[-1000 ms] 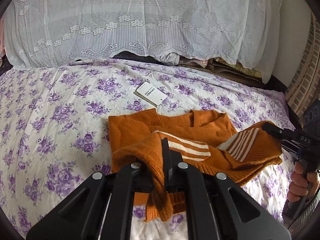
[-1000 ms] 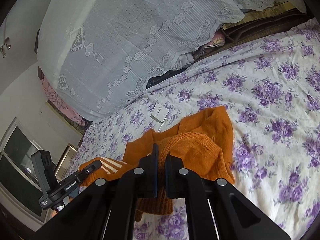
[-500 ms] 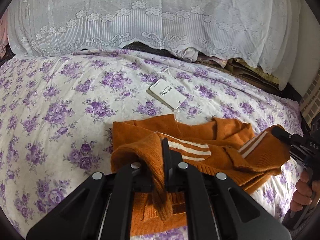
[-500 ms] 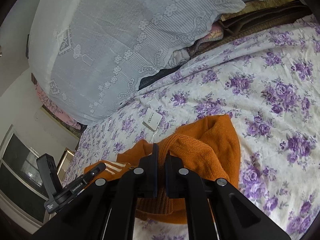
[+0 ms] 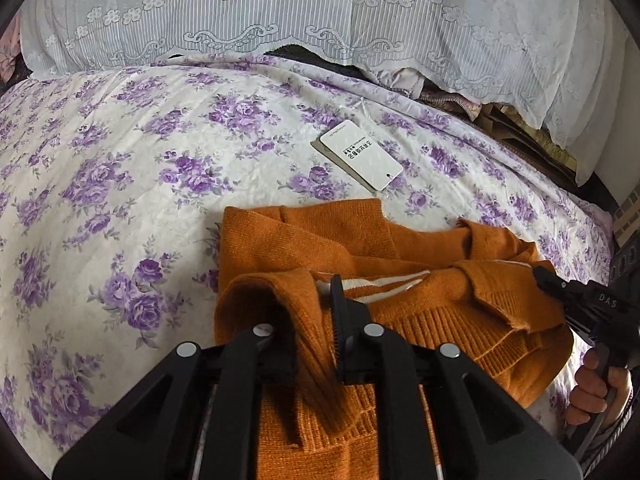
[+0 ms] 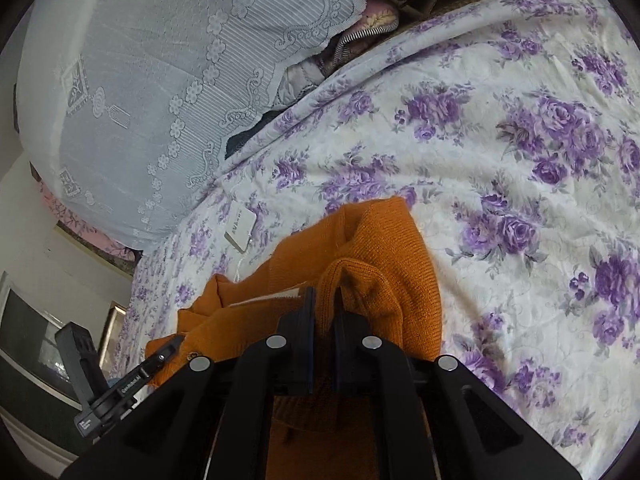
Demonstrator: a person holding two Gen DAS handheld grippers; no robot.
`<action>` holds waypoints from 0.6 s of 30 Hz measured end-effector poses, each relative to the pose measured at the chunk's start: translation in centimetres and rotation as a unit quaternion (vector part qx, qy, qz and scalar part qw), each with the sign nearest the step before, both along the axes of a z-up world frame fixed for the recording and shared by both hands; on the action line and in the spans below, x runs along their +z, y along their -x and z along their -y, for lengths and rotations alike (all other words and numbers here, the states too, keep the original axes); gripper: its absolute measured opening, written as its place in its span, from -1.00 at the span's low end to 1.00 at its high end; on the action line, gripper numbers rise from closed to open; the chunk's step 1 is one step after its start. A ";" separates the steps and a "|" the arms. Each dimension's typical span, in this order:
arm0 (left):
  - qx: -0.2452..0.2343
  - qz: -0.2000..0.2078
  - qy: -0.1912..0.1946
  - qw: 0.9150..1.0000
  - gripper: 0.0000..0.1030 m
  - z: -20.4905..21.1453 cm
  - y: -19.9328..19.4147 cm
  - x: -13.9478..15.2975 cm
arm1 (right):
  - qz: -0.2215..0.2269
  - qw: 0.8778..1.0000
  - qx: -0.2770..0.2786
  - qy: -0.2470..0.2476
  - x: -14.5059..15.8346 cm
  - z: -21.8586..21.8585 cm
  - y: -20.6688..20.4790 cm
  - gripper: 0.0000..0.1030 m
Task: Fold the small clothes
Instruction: 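Lift the hem toward the collar with the left tool while the right tool grips the hem too, then release the folded hem and open both tools above the cardigan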
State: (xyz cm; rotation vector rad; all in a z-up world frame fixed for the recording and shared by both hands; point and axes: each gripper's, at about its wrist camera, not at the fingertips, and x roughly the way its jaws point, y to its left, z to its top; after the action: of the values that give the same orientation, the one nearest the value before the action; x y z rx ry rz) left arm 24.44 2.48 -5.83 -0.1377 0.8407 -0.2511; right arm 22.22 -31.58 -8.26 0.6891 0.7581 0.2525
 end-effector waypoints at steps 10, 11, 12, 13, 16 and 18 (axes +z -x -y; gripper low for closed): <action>0.024 0.087 -0.039 0.995 0.34 -0.7 3.9 4.0 | 0.060 0.997 0.024 0.045 4.4 -0.7 3.8 -0.34; 0.023 0.088 -0.045 0.995 0.34 -0.7 4.2 4.1 | 0.060 0.996 0.030 0.059 4.5 -1.3 4.3 -0.38; 0.020 0.086 -0.047 0.995 0.34 -0.7 4.4 4.2 | 0.062 0.995 0.037 0.071 4.7 -1.9 4.8 -0.43; 0.015 0.084 -0.046 0.995 0.34 -0.7 4.6 4.2 | 0.067 0.993 0.048 0.081 4.8 -2.8 5.5 -0.52; -0.019 0.083 -0.045 0.995 0.34 -0.2 6.4 4.1 | 0.065 0.989 0.086 0.105 4.5 -5.1 7.0 -0.63; -0.050 0.085 -0.047 0.994 0.34 0.6 7.8 4.0 | 0.061 0.984 0.111 0.128 4.1 -6.8 7.8 -0.67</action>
State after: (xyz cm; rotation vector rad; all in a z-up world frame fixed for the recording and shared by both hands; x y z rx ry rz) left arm 16.63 1.88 -1.80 0.0144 0.6887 -0.3129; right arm 14.45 -24.77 -4.15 0.3424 0.7348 0.3902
